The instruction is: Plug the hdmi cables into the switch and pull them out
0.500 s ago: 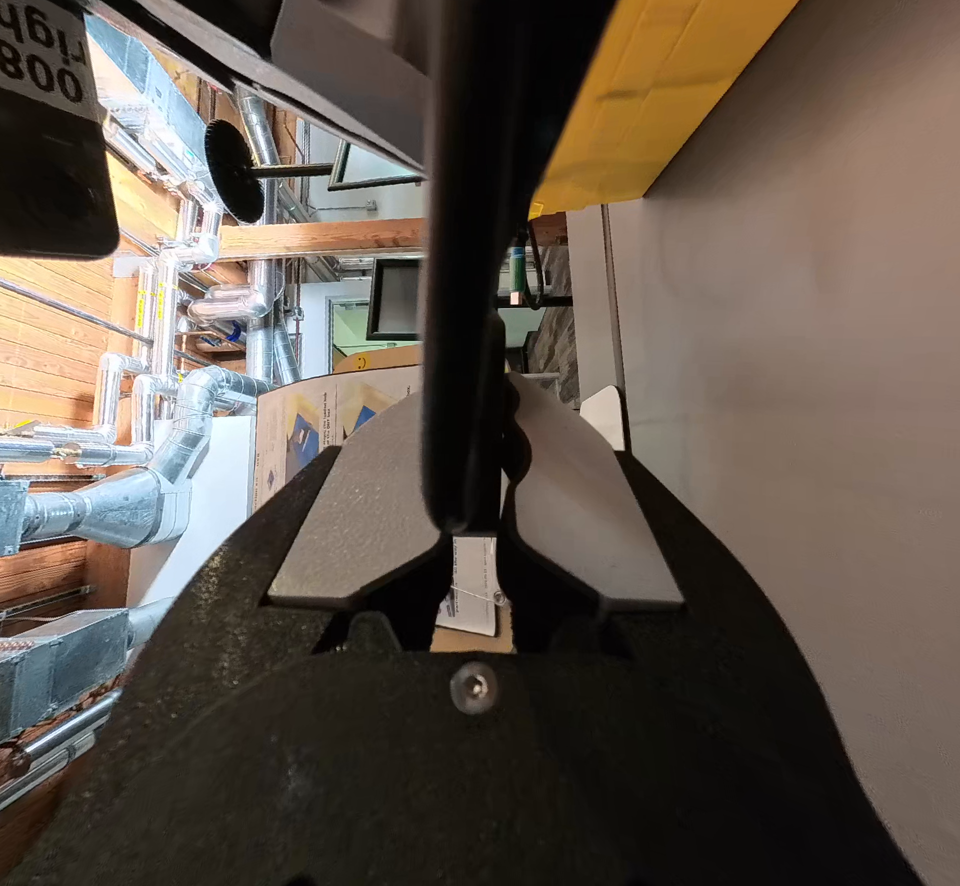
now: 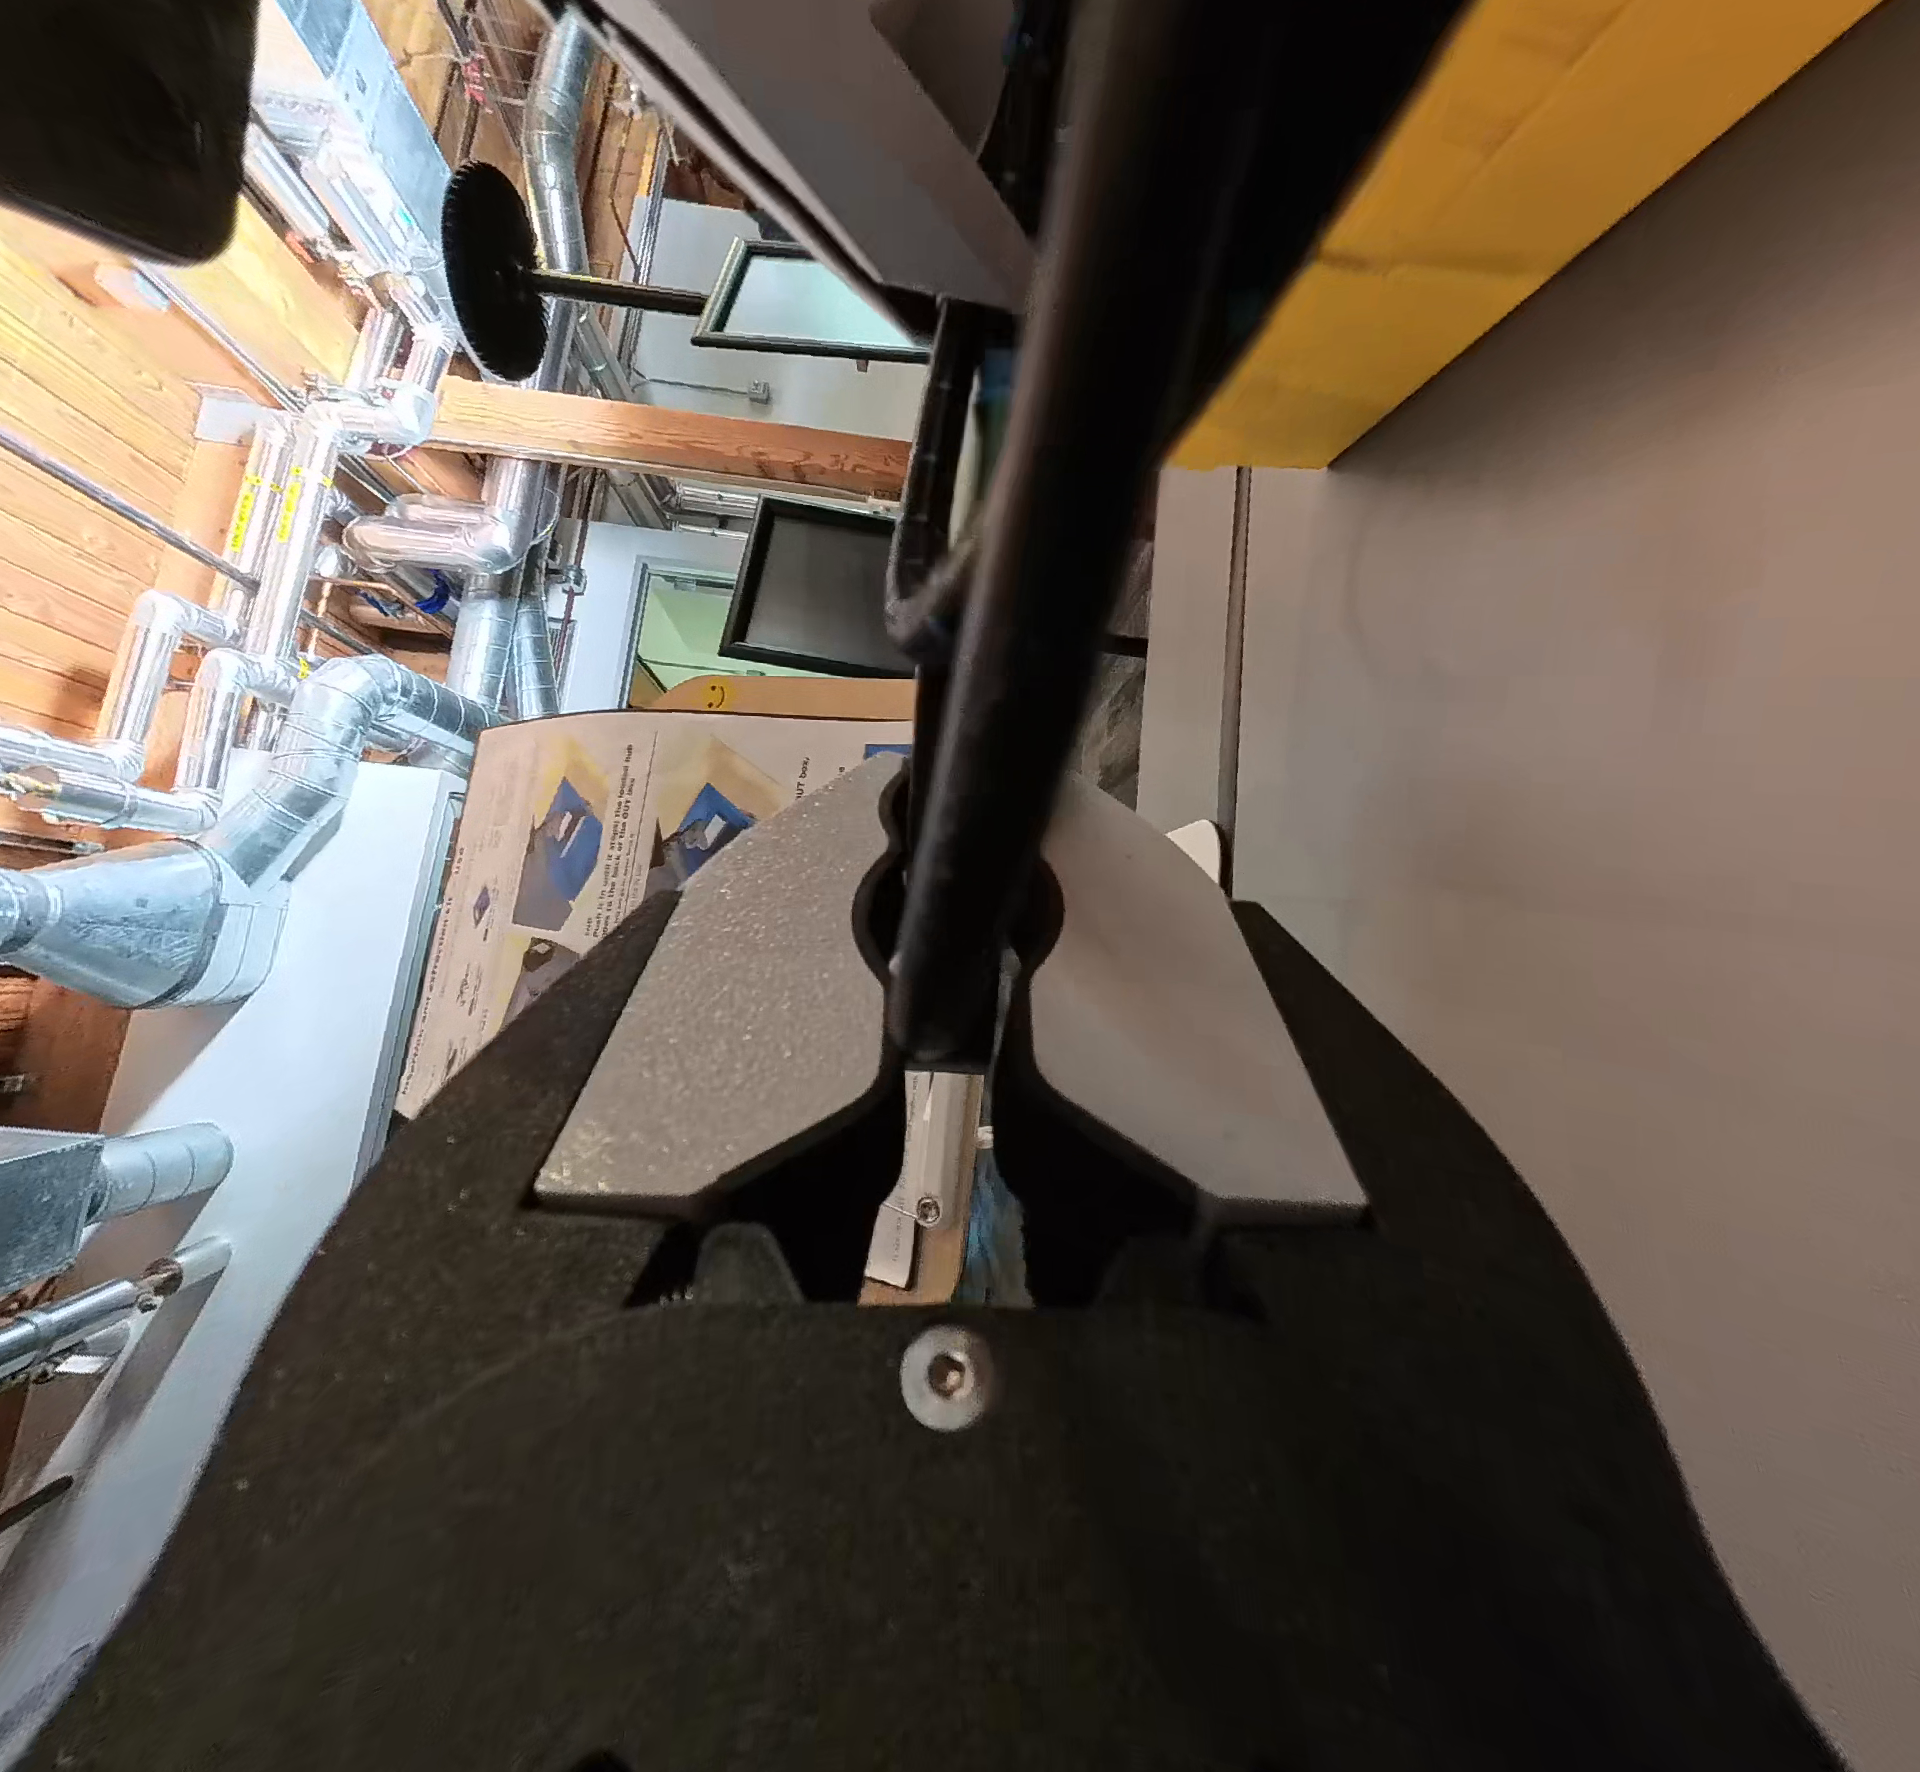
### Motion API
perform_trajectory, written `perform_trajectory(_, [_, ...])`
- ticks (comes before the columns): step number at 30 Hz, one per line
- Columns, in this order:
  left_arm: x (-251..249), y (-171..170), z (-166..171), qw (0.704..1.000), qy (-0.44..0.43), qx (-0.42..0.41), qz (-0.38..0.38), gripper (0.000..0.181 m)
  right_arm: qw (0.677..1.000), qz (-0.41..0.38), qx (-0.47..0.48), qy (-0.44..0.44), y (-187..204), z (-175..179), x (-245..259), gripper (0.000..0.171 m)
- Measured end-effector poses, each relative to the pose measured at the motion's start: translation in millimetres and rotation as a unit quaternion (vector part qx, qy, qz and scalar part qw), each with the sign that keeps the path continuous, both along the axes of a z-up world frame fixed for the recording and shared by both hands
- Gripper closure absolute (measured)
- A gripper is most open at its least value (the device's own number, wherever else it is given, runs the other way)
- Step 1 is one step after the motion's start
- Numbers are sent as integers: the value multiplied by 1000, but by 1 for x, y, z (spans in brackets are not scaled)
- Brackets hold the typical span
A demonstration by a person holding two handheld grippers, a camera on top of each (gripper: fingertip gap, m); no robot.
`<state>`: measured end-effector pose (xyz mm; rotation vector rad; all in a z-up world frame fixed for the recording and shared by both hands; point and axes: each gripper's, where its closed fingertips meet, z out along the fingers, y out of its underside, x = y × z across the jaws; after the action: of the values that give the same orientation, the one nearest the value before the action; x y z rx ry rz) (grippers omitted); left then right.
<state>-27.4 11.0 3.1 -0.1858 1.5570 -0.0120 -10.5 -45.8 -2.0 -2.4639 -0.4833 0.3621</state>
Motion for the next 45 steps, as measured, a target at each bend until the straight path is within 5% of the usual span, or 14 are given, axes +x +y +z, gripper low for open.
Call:
perform_trajectory(5, [-2,5,7,1000,-12,-23,0,168,999,23,48,2,-1,19,-5,145])
perform_trajectory(8, [-5,11,16,999,-24,-49,-1,168,985,49,165,13,-1,61,-9,145])
perform_trajectory(12, [-15,24,35,994,-50,-94,0,168,871,16,488,60,-9,163,15,146])
perform_trajectory(14, [-22,32,49,991,-67,-116,1,168,819,-39,563,105,-15,181,46,154])
perform_trajectory(17, [-33,41,68,986,-89,-142,1,168,863,-88,495,46,12,142,77,147])
perform_trajectory(21, [-44,48,86,981,-114,-157,3,168,905,-36,423,-6,41,101,48,128])
perform_trajectory(25, [-47,52,91,979,-126,-161,11,167,901,42,431,19,53,94,-10,125])
perform_trajectory(30, [-43,49,87,980,-123,-159,15,167,872,48,485,51,60,108,-48,123])
perform_trajectory(45, [-38,48,80,985,-109,-134,26,167,883,37,464,69,59,107,-49,151])
